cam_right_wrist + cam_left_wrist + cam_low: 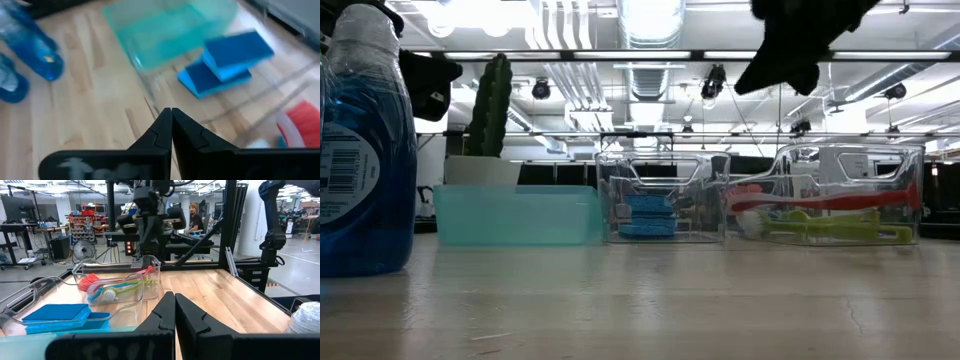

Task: Pick & Place Kitchen Sink Supplies
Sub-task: Put the blue liquid soap into the green bin

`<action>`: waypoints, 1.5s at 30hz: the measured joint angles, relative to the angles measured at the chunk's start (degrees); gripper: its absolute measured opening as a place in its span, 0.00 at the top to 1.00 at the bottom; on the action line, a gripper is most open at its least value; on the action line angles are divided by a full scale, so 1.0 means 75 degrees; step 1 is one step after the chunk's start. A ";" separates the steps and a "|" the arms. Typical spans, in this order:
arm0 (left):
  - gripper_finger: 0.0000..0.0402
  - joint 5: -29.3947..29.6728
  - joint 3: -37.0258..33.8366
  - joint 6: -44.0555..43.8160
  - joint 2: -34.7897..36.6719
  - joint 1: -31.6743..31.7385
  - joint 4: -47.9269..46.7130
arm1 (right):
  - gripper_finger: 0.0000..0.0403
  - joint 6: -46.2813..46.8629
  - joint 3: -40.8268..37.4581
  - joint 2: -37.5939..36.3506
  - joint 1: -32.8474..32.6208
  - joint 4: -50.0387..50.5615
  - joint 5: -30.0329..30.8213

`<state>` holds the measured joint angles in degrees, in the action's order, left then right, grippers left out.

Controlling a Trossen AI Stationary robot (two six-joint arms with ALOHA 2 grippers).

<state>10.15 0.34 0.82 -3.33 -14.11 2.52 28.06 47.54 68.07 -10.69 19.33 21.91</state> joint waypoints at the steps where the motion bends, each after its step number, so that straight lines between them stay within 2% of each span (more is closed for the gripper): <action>1: 0.99 -0.0003 0.0000 0.0000 0.0003 -0.0002 0.0000 | 0.98 -0.0151 -0.0224 -0.0160 -0.0112 -0.0271 0.0102; 16: 0.99 -0.0003 0.0000 -0.0001 -0.0003 -0.0001 0.0000 | 0.98 -0.2235 -0.3187 -0.2735 -0.1299 -0.3267 0.0281; 24: 0.99 -0.0001 0.0000 0.0000 -0.0003 -0.0003 0.0000 | 0.98 -0.2071 -0.4205 -0.3908 -0.1348 -0.3571 0.0300; 28: 0.99 -0.0003 0.0000 0.0000 -0.0003 -0.0003 0.0000 | 0.98 -0.2772 -0.4700 -0.4341 -0.1348 -0.4124 0.0298; 34: 0.99 -0.0002 0.0000 0.0000 -0.0003 -0.0001 0.0000 | 0.98 -0.3755 -0.5140 -0.4941 -0.1347 -0.4260 0.0283; 45: 0.99 -0.0003 0.0000 0.0000 -0.0003 -0.0003 0.0000 | 0.98 -0.4264 -0.5474 -0.6288 -0.1345 -0.4208 0.0215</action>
<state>10.13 0.34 0.82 -3.36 -14.13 2.52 -3.92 6.48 20.92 -20.78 -12.23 23.52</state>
